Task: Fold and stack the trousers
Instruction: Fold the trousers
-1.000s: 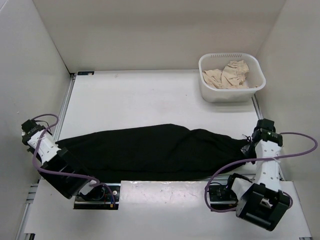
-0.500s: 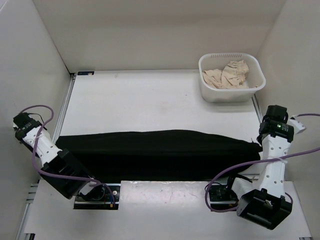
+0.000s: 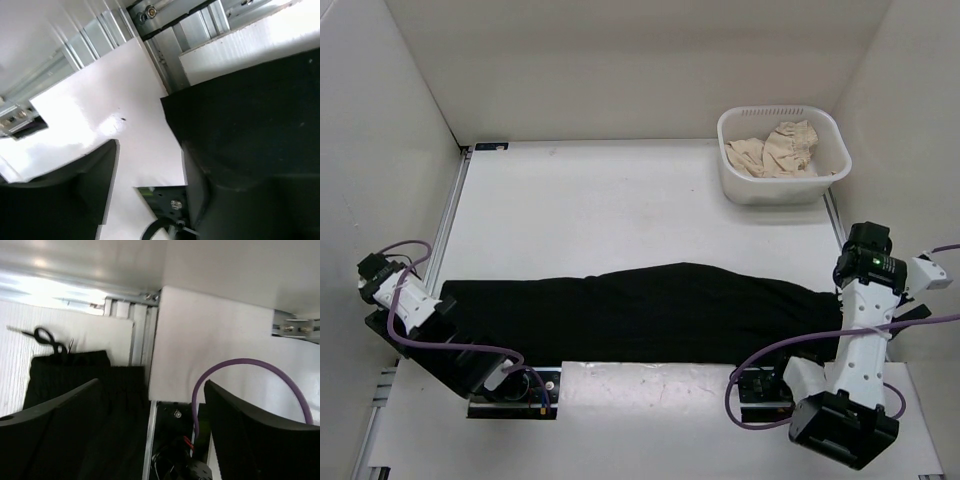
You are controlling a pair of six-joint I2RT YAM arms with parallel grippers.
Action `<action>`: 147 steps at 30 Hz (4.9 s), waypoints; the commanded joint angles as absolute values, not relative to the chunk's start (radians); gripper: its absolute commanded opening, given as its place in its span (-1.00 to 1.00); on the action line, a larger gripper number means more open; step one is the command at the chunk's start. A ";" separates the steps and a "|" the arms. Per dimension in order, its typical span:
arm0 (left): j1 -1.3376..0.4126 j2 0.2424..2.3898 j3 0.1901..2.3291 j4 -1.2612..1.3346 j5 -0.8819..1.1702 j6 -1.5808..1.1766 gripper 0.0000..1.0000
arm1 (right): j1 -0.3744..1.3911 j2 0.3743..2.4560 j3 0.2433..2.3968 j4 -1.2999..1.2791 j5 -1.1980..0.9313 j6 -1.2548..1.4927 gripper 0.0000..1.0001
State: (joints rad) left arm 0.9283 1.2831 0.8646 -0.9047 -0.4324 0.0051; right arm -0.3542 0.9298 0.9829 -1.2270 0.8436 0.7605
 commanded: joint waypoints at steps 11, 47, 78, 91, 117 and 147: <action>0.705 1.293 1.049 -1.014 -0.265 0.000 0.39 | -0.189 0.980 1.019 -1.011 0.407 0.623 0.03; 0.304 1.915 1.204 -0.818 -0.267 0.000 0.12 | -0.028 1.887 1.411 -0.778 0.295 0.592 0.08; 0.304 1.704 1.040 -0.877 -0.213 0.000 0.26 | -0.393 1.617 0.825 -0.491 0.118 0.710 -0.35; 0.175 1.747 1.017 -0.888 -0.195 0.000 0.26 | -0.264 1.359 0.971 -0.618 0.474 0.589 -1.00; 0.055 1.896 1.075 -0.879 -0.267 0.000 0.16 | 1.276 2.065 1.802 -0.885 0.956 0.744 -1.00; 0.064 1.738 1.190 -1.002 -0.336 0.000 0.50 | 1.240 1.750 1.456 -0.573 0.539 0.292 -0.04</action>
State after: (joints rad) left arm 0.0631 1.8046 1.1301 -0.9871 -0.3473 0.0132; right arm 1.2594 1.7321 1.4994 -0.6434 0.6456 0.3038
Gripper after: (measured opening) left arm 0.751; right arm 0.481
